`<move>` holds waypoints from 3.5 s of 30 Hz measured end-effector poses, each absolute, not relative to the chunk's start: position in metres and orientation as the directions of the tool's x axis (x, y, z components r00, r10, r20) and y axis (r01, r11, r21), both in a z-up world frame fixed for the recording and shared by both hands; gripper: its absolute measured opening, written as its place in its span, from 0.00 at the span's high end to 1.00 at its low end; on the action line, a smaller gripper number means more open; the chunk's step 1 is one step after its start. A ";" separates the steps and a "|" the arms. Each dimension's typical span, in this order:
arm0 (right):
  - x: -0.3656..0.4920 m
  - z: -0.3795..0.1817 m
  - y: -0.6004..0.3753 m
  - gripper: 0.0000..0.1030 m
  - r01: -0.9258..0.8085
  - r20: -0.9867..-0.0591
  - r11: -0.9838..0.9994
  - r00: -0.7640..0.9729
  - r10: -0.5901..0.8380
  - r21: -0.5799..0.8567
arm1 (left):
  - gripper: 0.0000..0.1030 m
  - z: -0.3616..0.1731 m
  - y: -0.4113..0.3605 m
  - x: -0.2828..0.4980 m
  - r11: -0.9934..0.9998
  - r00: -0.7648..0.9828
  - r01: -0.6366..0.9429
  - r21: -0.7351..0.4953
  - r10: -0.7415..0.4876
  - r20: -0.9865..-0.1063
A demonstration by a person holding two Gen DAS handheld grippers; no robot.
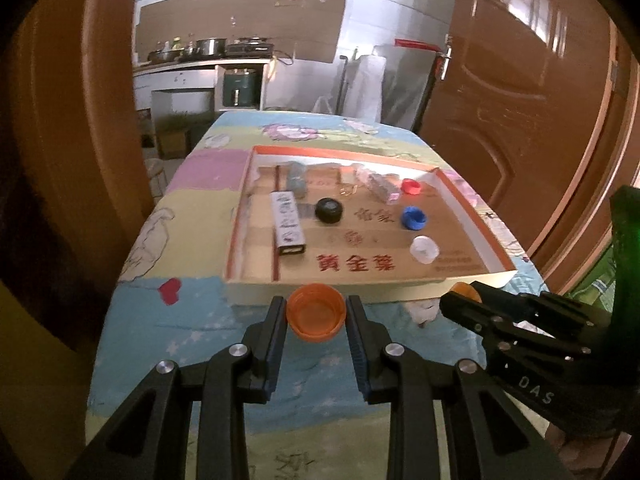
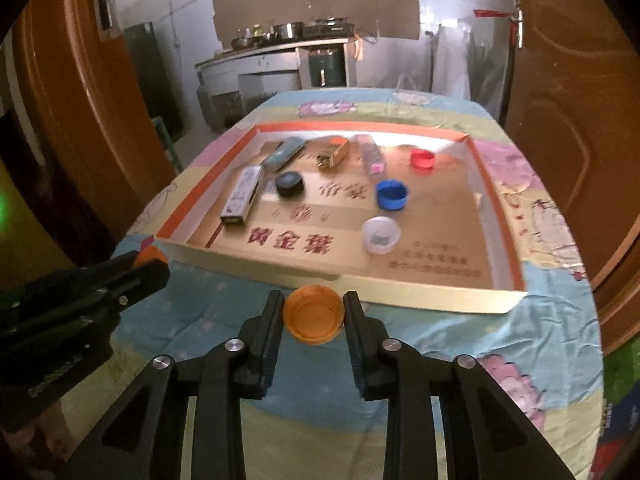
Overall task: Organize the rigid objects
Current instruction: 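Carry both orange caps over the tray with both grippers, then open the left gripper releasing its orange cap while the right gripper releases the other orange cap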
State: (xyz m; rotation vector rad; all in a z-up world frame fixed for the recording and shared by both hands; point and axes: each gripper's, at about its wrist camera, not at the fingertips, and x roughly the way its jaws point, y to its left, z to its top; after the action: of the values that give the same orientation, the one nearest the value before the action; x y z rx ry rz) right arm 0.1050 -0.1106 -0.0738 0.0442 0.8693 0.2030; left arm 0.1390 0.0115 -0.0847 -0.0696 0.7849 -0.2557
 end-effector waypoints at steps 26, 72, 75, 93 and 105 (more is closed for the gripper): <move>0.120 -0.037 -0.161 0.70 -0.081 -0.702 0.992 0.702 0.122 0.092 | 0.71 -0.047 -0.042 0.176 0.962 0.701 0.253 -0.103 -0.256 -0.666; 0.227 -0.111 -0.189 0.70 -0.091 -0.803 0.993 0.586 0.110 0.069 | 0.71 -0.125 -0.086 0.273 0.955 0.562 0.285 -0.082 -0.236 -0.792; 0.228 -0.112 -0.188 0.70 -0.090 -0.804 0.994 0.585 0.106 0.065 | 0.71 -0.126 -0.085 0.273 0.955 0.562 0.285 -0.086 -0.239 -0.792; 0.230 -0.112 -0.187 0.52 -0.093 -0.796 0.994 0.597 0.100 0.056 | 0.56 -0.125 -0.083 0.273 0.955 0.575 0.281 -0.097 -0.248 -0.780; 0.224 -0.107 -0.190 0.43 -0.073 -0.785 0.995 0.613 0.094 0.063 | 0.53 -0.119 -0.078 0.268 0.951 0.588 0.286 -0.114 -0.269 -0.763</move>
State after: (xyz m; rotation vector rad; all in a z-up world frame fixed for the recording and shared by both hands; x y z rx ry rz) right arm 0.2239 -0.1902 -0.1067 0.0256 0.9062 0.0963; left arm 0.2680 -0.0780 -0.1189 0.0213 0.8845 -0.3231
